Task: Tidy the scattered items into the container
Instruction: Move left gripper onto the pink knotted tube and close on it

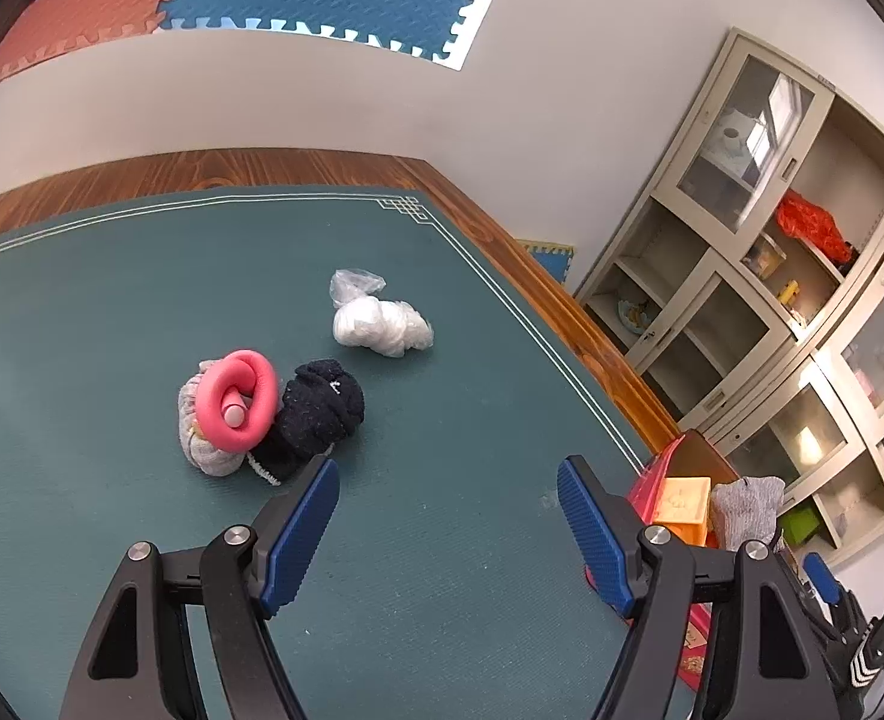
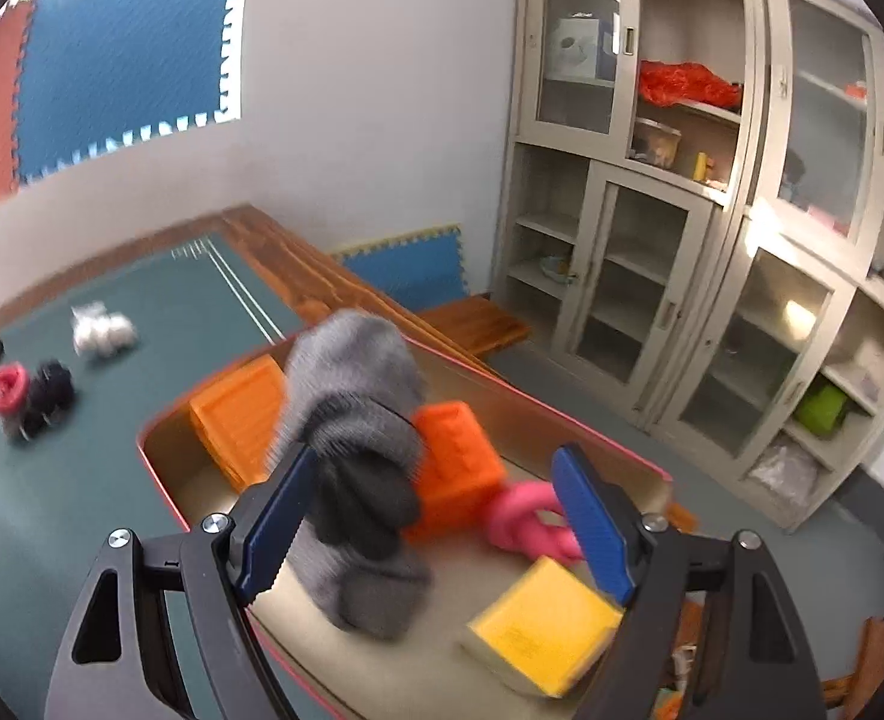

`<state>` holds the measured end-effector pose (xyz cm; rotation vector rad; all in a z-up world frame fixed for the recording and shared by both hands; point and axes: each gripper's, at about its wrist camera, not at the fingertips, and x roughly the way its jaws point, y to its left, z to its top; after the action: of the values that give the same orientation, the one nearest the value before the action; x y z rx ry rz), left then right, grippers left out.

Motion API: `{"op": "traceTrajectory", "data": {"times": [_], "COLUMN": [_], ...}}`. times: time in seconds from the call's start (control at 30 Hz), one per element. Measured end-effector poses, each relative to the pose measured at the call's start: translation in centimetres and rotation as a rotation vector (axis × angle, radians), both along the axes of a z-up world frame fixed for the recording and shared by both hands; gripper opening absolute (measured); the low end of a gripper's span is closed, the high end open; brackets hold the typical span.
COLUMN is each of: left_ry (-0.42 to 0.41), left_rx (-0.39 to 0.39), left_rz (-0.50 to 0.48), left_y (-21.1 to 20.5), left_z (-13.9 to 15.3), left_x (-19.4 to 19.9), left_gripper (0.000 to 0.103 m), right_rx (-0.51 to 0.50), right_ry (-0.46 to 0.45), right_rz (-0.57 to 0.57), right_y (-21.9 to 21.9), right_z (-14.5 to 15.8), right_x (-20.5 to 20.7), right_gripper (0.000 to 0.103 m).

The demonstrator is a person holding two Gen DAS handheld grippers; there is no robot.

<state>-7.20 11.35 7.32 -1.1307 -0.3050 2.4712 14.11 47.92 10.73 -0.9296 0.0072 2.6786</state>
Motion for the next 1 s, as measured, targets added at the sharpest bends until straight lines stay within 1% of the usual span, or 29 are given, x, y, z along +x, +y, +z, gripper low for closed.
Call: {"op": "traceTrajectory", "data": {"times": [0.03,0.13,0.23,0.4,0.57,0.73,0.77,0.87,0.93,1.0], "left_ry": [-0.003,-0.006,0.003,0.009,-0.007,-0.018,-0.017,0.0,-0.003,-0.011], "left_rx": [-0.004,-0.016,-0.018,-0.007,-0.002,-0.004,-0.009,-0.036,-0.032,-0.023], "left_rz": [-0.004,-0.015,-0.022,-0.014,0.002,0.029,0.041,0.089,0.118,0.146], "left_y": [0.2,0.8,0.9,0.4,-0.4,-1.8,-2.1,-3.6,-4.9,-6.3], "left_z": [-0.1,-0.2,0.0,0.3,0.1,-0.2,-0.2,-0.1,-0.3,-0.5], "left_x": [0.0,0.3,0.6,0.5,0.0,-0.8,-1.1,-1.8,-2.5,-3.1], "left_gripper": [0.077,0.077,0.077,0.077,0.077,0.077,0.077,0.077,0.077,0.077], "right_rx": [0.015,0.018,0.01,0.036,-0.011,-0.016,-0.001,0.026,0.003,-0.037], "right_ry": [-0.021,-0.054,-0.087,-0.125,-0.152,-0.151,-0.134,-0.04,0.047,0.114], "right_rz": [0.009,0.029,0.047,0.082,0.071,0.052,0.041,0.043,0.087,0.172], "right_y": [0.0,0.2,0.4,0.1,0.9,0.9,0.5,-1.1,-2.6,-4.5], "right_z": [-0.1,-0.3,-0.2,0.0,-0.1,0.0,0.4,2.2,3.7,4.9], "right_x": [0.0,-0.6,-1.9,-4.5,-6.9,-7.5,-7.1,-5.8,-4.7,-4.0], "right_gripper": [0.083,0.084,0.084,0.084,0.085,0.085,0.085,0.085,0.086,0.086]}}
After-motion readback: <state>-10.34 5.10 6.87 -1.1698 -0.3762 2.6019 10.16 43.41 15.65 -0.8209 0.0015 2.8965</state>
